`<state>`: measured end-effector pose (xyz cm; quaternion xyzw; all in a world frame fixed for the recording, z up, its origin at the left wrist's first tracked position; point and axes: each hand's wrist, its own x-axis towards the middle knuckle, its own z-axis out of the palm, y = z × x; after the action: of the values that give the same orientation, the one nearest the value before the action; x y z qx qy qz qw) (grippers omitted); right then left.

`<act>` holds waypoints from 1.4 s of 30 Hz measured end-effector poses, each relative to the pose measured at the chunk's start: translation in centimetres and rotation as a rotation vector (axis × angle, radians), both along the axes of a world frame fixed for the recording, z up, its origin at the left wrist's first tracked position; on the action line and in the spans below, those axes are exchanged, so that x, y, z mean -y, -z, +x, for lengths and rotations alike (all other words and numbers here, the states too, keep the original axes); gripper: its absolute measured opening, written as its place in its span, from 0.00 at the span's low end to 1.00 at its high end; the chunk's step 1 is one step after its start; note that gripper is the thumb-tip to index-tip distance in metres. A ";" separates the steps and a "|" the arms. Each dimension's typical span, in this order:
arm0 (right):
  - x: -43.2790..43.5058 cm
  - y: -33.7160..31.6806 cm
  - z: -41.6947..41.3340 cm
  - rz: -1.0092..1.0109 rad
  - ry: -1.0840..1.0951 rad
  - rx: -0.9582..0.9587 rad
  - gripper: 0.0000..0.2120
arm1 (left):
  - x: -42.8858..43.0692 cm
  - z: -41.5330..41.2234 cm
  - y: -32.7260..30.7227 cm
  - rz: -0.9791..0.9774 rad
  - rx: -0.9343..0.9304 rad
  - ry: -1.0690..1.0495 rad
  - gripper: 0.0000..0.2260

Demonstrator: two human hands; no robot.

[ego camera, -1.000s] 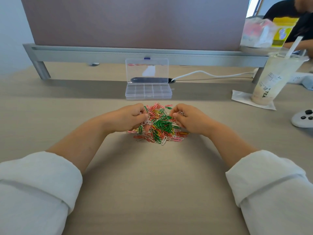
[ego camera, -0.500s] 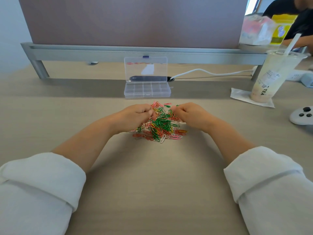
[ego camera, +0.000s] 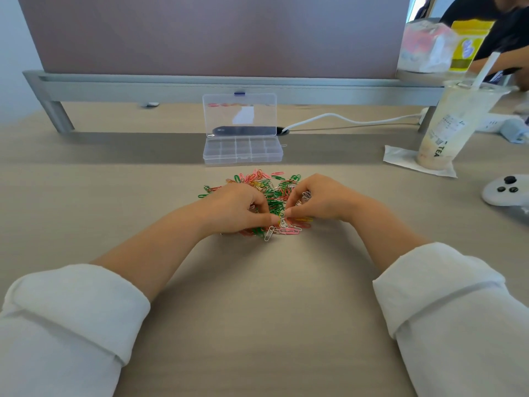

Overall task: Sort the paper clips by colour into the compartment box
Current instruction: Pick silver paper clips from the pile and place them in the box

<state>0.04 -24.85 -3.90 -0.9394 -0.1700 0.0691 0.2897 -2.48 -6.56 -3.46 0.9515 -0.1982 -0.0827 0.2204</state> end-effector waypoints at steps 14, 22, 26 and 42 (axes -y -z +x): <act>-0.5 -0.5 -0.6 -0.074 -0.028 0.010 0.05 | -0.2 0.1 -0.3 0.170 0.089 0.066 0.04; -0.4 -0.3 -0.1 -0.118 -0.047 0.023 0.03 | -0.3 0.4 -0.3 0.111 0.023 0.013 0.10; -0.6 -0.4 0.2 -0.077 -0.014 -0.006 0.03 | -0.4 0.6 0.0 0.069 -0.006 -0.009 0.11; -0.2 -0.9 -0.2 0.099 0.020 -0.106 0.14 | -0.2 1.2 -0.1 -0.078 0.089 0.069 0.13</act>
<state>-0.17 -24.64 -2.96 -0.9205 -0.1481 0.1075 0.3453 -1.30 -6.41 -3.39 0.9375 -0.2435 -0.0401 0.2454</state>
